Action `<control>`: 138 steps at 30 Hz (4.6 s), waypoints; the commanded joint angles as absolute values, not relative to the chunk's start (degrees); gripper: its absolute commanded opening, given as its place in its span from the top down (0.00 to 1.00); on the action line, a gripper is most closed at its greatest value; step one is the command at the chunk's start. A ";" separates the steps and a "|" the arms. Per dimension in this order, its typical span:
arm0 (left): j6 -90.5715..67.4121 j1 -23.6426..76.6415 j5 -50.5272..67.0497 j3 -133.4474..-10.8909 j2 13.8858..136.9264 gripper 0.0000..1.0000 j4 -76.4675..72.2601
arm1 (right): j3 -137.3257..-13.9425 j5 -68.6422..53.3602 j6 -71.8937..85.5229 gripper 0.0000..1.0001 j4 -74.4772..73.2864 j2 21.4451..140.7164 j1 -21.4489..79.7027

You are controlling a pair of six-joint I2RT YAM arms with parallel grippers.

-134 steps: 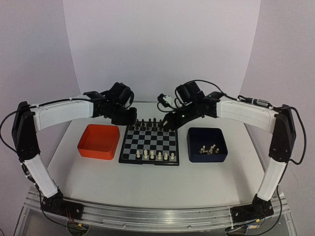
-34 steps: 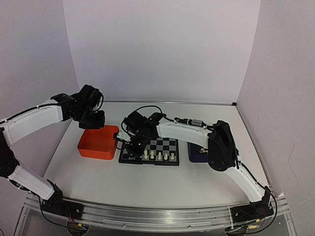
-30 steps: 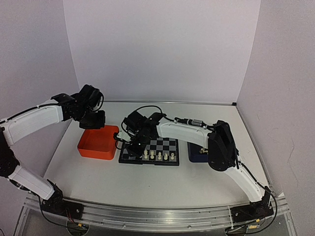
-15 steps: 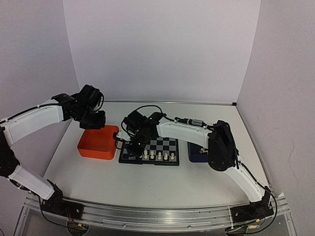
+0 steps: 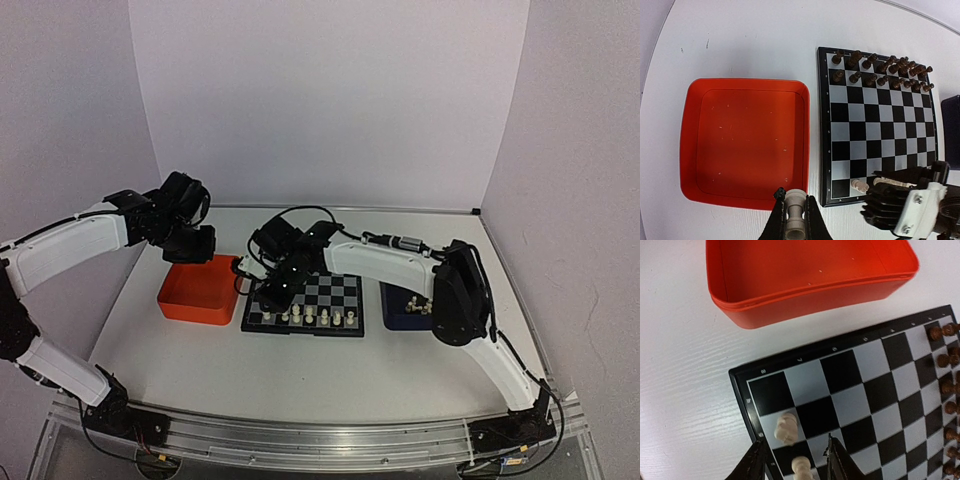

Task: Set up the chess pieces on the board
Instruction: Place the chess piece on the chessboard.

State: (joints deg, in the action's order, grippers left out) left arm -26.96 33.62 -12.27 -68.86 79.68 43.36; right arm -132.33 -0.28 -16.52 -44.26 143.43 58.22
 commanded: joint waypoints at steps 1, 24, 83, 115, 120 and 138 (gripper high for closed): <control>-25.44 33.25 -10.65 -70.36 77.52 1.00 41.88 | -127.55 5.80 -14.22 0.58 -40.33 131.37 58.28; -20.89 33.49 3.45 -73.69 86.01 1.00 43.03 | -82.81 36.55 3.56 0.13 -22.31 94.37 52.95; -33.27 41.40 1.87 -77.54 108.43 1.00 47.55 | -66.24 50.20 12.95 0.05 -21.44 79.90 42.71; -33.93 42.10 -1.45 -79.83 111.22 1.00 46.67 | -64.28 51.55 12.92 0.05 -21.44 77.75 42.02; -33.84 42.25 -0.40 -79.28 111.02 0.99 46.38 | -63.66 51.94 12.92 0.05 -21.44 76.94 42.01; -34.36 42.61 -0.98 -78.84 110.88 0.84 46.47 | -60.90 53.20 13.53 0.05 -21.43 73.91 41.97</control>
State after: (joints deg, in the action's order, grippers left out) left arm -33.40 42.24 -0.58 -77.67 110.76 46.90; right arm -61.63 51.33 12.53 -22.94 76.17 42.16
